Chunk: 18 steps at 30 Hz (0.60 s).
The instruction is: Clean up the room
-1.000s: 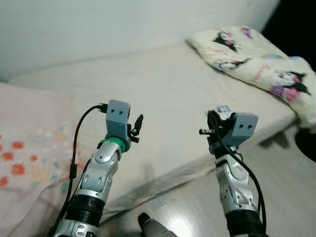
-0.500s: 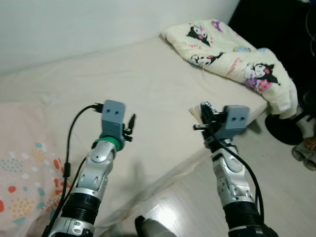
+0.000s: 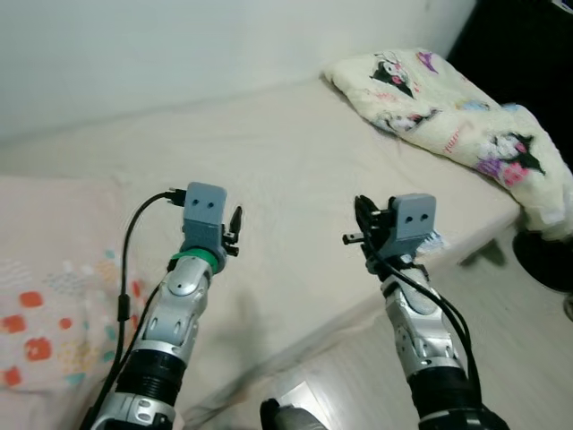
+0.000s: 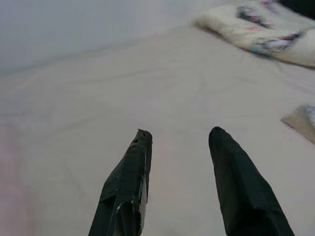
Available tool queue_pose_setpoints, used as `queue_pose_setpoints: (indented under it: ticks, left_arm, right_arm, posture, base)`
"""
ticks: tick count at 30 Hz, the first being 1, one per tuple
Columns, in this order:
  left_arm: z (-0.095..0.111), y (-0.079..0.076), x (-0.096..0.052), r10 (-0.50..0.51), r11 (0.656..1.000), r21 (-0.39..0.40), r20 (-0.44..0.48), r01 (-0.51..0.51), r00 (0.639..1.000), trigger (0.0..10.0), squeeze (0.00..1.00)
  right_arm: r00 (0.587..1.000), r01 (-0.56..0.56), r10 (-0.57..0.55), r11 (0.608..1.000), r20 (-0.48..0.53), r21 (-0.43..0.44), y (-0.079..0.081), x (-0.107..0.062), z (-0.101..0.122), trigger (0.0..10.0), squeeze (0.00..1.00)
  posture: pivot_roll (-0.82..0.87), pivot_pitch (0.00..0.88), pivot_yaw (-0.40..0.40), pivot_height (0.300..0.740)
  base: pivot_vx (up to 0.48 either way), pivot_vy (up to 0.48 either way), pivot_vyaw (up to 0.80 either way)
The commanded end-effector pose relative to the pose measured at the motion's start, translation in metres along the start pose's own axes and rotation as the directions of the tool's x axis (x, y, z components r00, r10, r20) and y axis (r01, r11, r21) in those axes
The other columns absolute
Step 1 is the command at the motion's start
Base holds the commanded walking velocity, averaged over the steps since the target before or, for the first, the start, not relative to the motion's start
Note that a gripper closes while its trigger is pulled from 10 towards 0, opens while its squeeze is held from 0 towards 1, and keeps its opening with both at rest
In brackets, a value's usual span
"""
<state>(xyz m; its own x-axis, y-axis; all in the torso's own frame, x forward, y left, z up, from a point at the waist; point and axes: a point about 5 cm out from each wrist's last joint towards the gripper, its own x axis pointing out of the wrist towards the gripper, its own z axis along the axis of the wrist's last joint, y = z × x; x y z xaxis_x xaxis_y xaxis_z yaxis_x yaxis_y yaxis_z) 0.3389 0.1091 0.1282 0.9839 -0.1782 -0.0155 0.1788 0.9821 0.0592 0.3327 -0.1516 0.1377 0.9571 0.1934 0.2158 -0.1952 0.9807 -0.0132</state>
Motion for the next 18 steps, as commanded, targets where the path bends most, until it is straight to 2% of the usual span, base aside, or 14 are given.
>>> queue_pose_setpoints:
  ticks: [1,9,15,18]
  left_arm:
    - [-0.007,-0.001,-0.003,0.004,1.000,0.014,-0.018,-0.003,1.000,10.0,0.00]
    - [-0.008,0.005,-0.009,0.019,0.997,0.072,0.016,-0.020,1.000,10.0,0.00]
    - [-0.007,0.005,-0.011,0.003,0.994,0.109,0.040,-0.007,0.999,10.0,0.00]
    - [-0.009,0.004,-0.013,-0.019,0.987,0.159,0.046,0.012,0.999,10.0,0.00]
  right_arm:
    - [1.000,0.004,-0.004,1.000,-0.018,-0.011,-0.002,-0.003,-0.004,10.0,0.00]
    - [0.999,-0.016,0.016,1.000,-0.030,0.001,0.002,-0.001,-0.008,10.0,0.00]
    - [0.999,-0.022,0.023,1.000,-0.041,0.013,0.002,-0.002,-0.011,10.0,0.00]
    - [0.999,-0.029,0.031,0.999,-0.043,0.045,0.003,-0.001,-0.012,10.0,0.00]
  posture:
    - [-0.16,0.044,-0.017,0.740]
    - [-0.13,0.046,-0.030,0.740]
    - [-0.13,0.046,-0.034,0.740]
    - [-0.13,0.046,-0.035,0.740]
  base:
    - [0.000,0.000,0.80]
    - [0.000,0.000,0.77]
    - [0.000,0.000,0.45]
    - [0.000,0.000,0.00]
